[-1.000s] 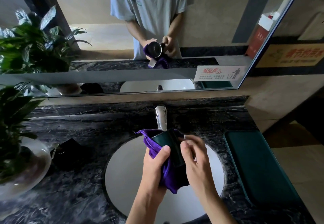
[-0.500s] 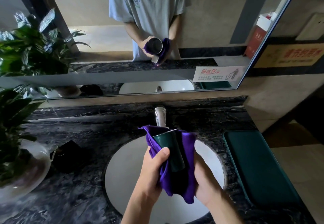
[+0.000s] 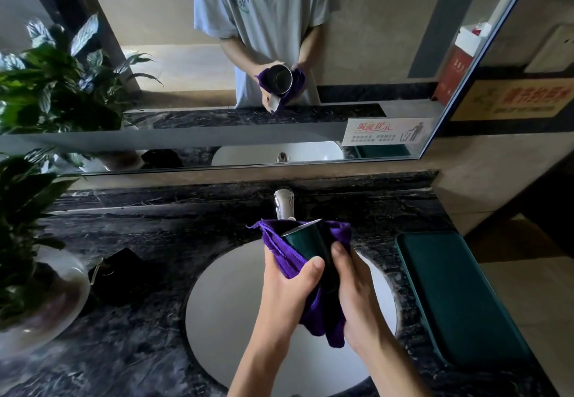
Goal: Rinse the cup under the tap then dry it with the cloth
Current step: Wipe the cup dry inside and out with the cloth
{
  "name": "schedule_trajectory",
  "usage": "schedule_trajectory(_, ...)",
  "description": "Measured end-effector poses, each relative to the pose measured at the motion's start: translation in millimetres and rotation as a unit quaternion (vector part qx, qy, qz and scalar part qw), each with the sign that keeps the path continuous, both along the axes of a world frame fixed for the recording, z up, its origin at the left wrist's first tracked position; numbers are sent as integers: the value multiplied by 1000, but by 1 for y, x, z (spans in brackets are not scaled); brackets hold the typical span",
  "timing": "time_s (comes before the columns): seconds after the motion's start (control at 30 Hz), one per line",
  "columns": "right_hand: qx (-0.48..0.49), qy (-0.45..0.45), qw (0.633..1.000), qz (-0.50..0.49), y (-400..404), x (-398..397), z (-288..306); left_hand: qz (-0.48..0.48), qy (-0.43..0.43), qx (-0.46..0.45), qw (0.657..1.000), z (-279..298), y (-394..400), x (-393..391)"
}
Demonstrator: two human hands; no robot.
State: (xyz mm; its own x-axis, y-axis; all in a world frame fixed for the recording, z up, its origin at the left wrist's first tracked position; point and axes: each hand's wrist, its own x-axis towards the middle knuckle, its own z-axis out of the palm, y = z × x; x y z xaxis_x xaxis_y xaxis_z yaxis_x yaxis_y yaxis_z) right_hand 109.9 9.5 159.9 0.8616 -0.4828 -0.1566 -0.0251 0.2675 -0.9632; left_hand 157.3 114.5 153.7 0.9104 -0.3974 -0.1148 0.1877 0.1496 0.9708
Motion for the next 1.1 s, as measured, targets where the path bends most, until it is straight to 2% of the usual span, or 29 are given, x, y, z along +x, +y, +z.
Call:
schedule_trajectory(0.2,-118,63,991,-15,2,9,11,38,51,-88,994,3,-1,-5)
schedule_trajectory(0.3,-233,88,967,-47,1,11,3,66,34,-84,994,4,1,-3)
schedule_trajectory(0.4,-307,39,944,-114,0,6,-8,88,-2,-73,993,2,1,-2)
schedule_trajectory(0.5,-455,-60,877,-143,4,-3,-6,112,36,-95,989,3,2,1)
schedule_trajectory(0.53,-471,-74,870,-129,4,-6,-9,112,39,-92,989,2,3,2)
schedule_trajectory(0.57,-443,-74,888,-97,4,-8,-9,111,40,-92,989,2,4,3)
schedule_trajectory(0.63,-295,-54,954,6,7,-9,-4,96,44,-84,991,3,5,3)
schedule_trajectory(0.67,-227,-46,972,48,9,-9,-3,83,46,-77,993,3,3,2)
schedule_trajectory(0.77,-116,-48,989,72,15,-7,-1,66,75,-95,990,6,4,2)
schedule_trajectory(0.83,-85,-54,993,59,16,-9,-1,72,102,-117,985,5,6,5)
schedule_trajectory(0.97,-88,-50,993,56,15,-10,1,86,221,-146,960,8,10,7)
schedule_trajectory(1.1,-95,-31,994,41,12,-11,-6,68,241,-193,949,1,17,11)
